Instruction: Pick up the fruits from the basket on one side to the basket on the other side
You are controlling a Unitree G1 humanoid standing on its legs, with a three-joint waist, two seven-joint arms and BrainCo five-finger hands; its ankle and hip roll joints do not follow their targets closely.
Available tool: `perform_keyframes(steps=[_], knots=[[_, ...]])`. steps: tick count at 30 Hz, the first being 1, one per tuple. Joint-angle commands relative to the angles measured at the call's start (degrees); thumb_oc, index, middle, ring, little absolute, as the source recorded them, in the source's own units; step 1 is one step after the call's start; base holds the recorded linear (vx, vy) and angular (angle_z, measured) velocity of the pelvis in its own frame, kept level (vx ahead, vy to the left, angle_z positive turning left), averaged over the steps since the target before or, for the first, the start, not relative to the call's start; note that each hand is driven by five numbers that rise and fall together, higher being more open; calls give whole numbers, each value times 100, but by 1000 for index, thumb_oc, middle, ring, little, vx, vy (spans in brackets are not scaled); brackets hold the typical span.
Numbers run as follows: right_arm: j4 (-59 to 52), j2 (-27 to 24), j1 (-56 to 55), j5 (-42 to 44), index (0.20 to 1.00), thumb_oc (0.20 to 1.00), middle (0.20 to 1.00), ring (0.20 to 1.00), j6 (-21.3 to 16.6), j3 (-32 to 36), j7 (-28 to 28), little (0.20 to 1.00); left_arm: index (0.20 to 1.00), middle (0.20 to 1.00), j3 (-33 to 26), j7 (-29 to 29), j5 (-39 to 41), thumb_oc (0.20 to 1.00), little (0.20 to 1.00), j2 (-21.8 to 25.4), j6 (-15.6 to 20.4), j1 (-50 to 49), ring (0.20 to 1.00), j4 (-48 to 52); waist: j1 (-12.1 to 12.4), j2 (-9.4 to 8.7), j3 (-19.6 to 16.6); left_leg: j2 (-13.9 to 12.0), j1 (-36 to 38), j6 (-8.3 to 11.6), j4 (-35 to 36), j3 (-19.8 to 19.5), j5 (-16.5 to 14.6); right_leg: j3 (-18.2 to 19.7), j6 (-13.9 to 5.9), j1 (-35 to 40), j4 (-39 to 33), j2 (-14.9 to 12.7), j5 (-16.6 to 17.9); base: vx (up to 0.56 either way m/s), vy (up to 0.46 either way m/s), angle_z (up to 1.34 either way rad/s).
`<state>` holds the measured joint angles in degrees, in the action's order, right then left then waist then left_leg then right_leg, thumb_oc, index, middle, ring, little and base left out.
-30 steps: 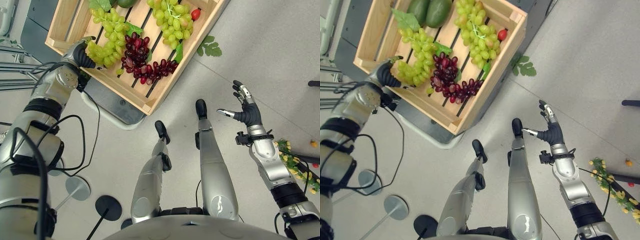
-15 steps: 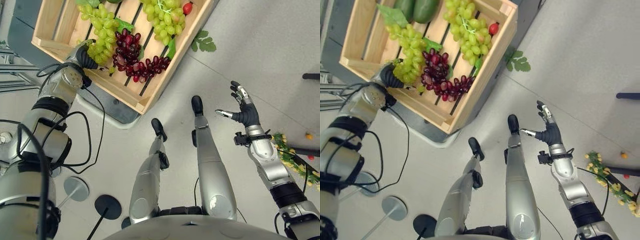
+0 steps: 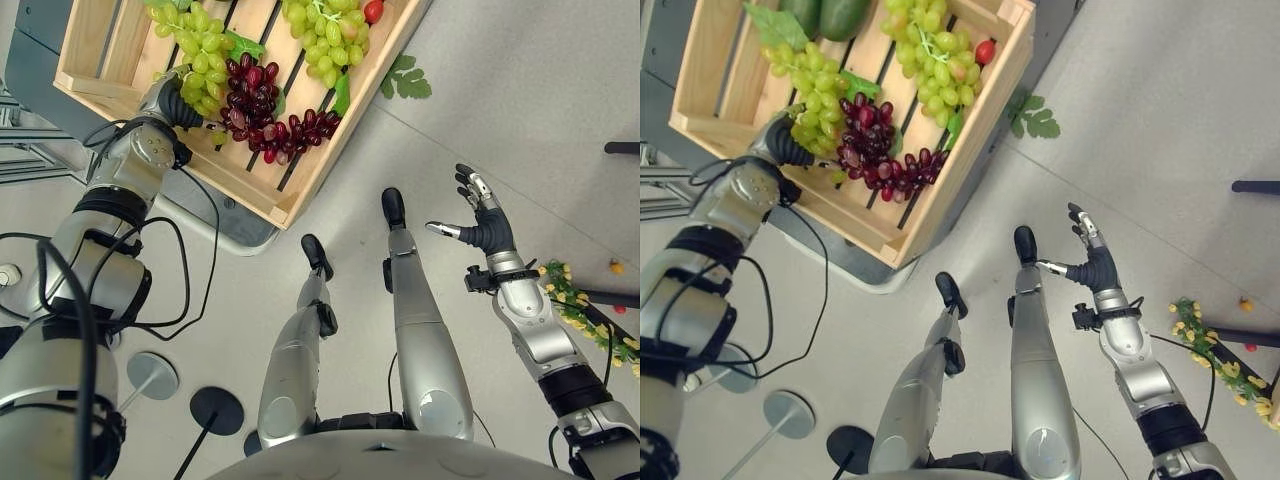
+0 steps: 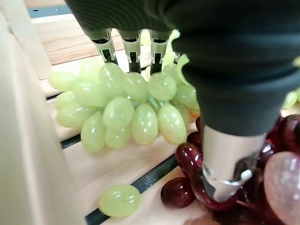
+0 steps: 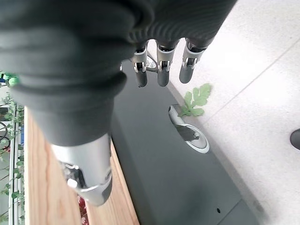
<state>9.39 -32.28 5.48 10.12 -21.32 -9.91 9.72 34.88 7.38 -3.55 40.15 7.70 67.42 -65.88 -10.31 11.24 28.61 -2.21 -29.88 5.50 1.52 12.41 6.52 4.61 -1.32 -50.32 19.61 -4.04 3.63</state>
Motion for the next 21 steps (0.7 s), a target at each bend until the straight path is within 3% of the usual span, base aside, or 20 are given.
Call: perform_keyframes(steps=[1, 7, 21], knots=[[-397, -30, -79, -60, 1000, 1000, 1000, 1000, -319, 114, -31, 1000, 1000, 1000, -117, 187, -318, 1000, 1000, 161, -169, 701, 1000, -509, -127, -241, 119, -147, -441, 27, -1123, -209, -492, 222, -807, 466, -466, 15, -19, 5, 0, -6], [-583, -107, -145, 64, 1000, 1000, 1000, 1000, -295, 27, -118, 1000, 1000, 1000, 257, 145, -1114, 1000, 1000, 231, -564, 955, 1000, -1097, -196, -227, 119, -164, -537, 38, -1105, -162, -490, 283, -823, 270, -415, 51, -19, 10, 2, -4], [-813, -179, -447, 124, 1000, 1000, 1000, 1000, -350, 251, -186, 1000, 1000, 1000, 125, 59, -1081, 1000, 1000, 619, -575, 711, 1000, -1184, -178, -71, 119, -167, -663, 28, -1114, -101, -536, 363, -832, -36, -258, 92, -52, 7, 6, -7]])
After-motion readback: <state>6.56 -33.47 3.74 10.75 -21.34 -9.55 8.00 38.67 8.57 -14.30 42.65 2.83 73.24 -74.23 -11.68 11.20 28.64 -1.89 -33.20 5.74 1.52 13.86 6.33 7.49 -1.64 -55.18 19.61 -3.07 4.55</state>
